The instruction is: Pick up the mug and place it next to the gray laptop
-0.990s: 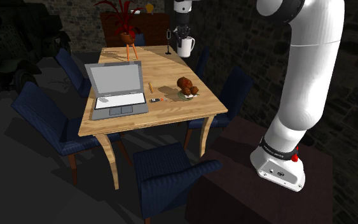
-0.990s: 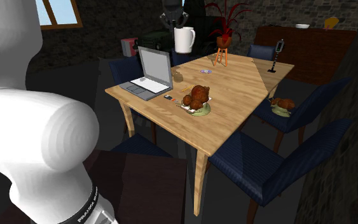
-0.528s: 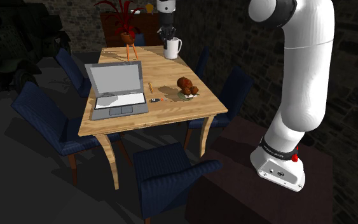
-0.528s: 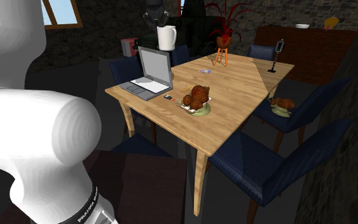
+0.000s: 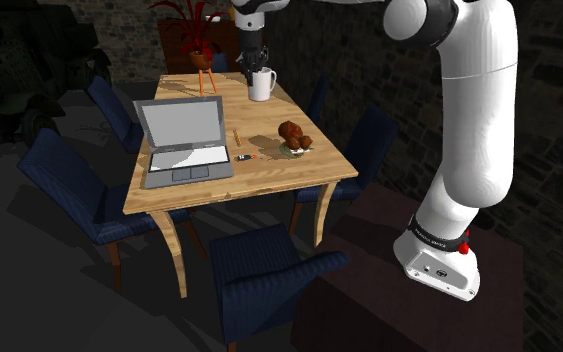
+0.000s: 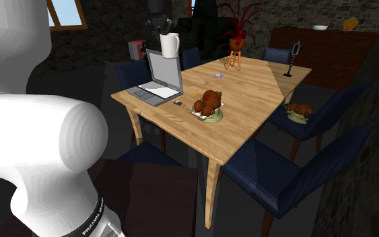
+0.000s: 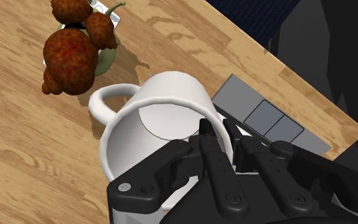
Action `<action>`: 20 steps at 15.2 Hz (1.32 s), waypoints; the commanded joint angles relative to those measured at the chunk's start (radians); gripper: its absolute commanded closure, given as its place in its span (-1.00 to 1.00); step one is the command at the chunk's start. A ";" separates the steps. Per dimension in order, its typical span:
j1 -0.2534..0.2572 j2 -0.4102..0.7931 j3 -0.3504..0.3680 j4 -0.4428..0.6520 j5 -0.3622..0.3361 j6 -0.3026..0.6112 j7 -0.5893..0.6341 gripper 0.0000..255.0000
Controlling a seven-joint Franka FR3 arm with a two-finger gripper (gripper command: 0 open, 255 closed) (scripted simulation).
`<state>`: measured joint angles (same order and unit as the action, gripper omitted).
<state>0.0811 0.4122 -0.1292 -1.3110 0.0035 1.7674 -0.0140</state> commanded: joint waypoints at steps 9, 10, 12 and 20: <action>0.004 -0.001 0.001 -0.136 -0.001 0.135 0.005 1.00; 0.004 0.000 0.001 -0.147 -0.001 0.148 0.005 1.00; 0.004 0.004 0.002 -0.168 0.000 0.173 0.006 1.00; 0.004 0.028 0.003 -0.241 0.002 0.269 0.007 1.00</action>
<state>0.0859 0.4368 -0.1259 -1.5432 0.0049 2.0238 -0.0060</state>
